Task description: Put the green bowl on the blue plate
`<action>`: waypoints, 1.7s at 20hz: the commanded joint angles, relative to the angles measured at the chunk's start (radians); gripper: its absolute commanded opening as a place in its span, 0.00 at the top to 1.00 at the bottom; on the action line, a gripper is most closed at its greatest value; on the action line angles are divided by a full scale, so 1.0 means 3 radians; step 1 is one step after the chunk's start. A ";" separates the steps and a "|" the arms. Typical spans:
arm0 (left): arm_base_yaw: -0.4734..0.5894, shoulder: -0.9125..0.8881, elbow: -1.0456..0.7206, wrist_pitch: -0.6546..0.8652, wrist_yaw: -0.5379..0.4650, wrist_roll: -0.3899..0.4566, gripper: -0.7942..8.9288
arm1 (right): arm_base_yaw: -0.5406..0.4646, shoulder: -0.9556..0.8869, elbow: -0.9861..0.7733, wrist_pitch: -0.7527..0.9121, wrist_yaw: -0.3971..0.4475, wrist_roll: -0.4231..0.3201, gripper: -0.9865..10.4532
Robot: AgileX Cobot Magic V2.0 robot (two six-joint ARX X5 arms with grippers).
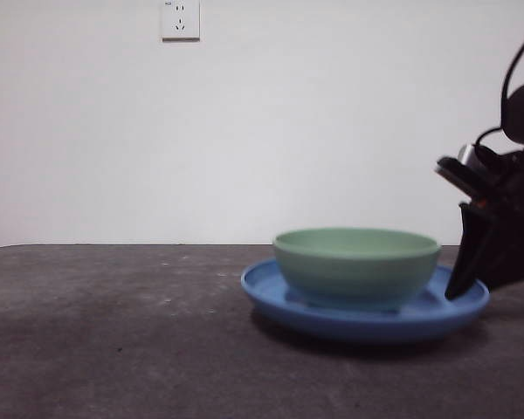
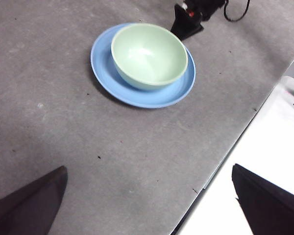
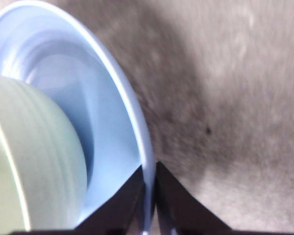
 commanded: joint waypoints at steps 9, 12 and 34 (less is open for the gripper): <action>-0.0013 0.0015 0.0037 0.0047 0.0028 0.0014 0.12 | 0.0768 0.0074 0.0956 -0.0388 0.0385 0.0430 0.91; -0.0013 0.0015 0.0037 0.0102 0.0028 0.0013 0.12 | 0.1021 0.0211 0.1021 -0.0313 0.0449 0.0526 0.91; -0.0076 0.0010 0.0037 0.0117 0.0028 0.0013 0.12 | 0.1054 0.0624 0.1025 -0.0211 0.0698 0.0469 0.60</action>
